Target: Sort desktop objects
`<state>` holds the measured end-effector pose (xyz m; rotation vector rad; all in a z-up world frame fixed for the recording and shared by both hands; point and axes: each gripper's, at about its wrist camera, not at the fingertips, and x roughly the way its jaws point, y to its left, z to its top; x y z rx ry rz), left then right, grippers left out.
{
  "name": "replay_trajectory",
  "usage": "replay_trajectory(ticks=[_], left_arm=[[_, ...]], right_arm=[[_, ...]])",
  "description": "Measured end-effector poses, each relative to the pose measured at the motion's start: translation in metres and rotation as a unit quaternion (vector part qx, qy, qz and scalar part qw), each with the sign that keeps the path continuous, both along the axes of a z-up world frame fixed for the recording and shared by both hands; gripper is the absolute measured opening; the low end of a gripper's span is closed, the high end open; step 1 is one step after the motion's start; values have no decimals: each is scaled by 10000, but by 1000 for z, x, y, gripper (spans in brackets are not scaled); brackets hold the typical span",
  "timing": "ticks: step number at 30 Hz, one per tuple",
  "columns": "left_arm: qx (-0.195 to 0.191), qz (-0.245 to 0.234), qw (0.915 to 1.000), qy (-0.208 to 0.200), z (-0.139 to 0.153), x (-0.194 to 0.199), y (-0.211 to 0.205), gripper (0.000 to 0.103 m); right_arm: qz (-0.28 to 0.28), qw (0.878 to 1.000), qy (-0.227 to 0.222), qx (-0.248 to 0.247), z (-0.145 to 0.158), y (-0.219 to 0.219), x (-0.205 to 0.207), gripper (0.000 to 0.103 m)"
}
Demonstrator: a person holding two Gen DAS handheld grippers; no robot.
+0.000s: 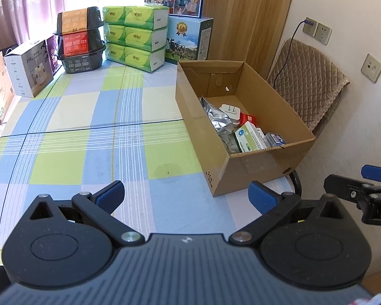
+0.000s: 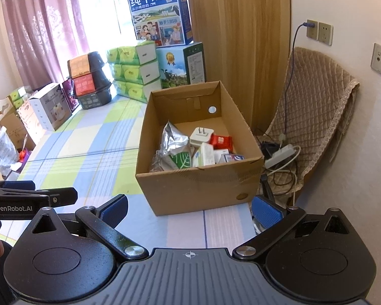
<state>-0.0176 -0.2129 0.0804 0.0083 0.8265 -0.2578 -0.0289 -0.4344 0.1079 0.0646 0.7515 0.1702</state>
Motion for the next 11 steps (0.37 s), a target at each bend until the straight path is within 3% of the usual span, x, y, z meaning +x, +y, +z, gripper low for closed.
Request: replay_trajectory(ticks=[11], left_arm=[[-115, -84, 9998, -145, 3, -2, -1, 102]], right_arm=[[18, 10000, 38, -50, -4, 1, -2, 101]])
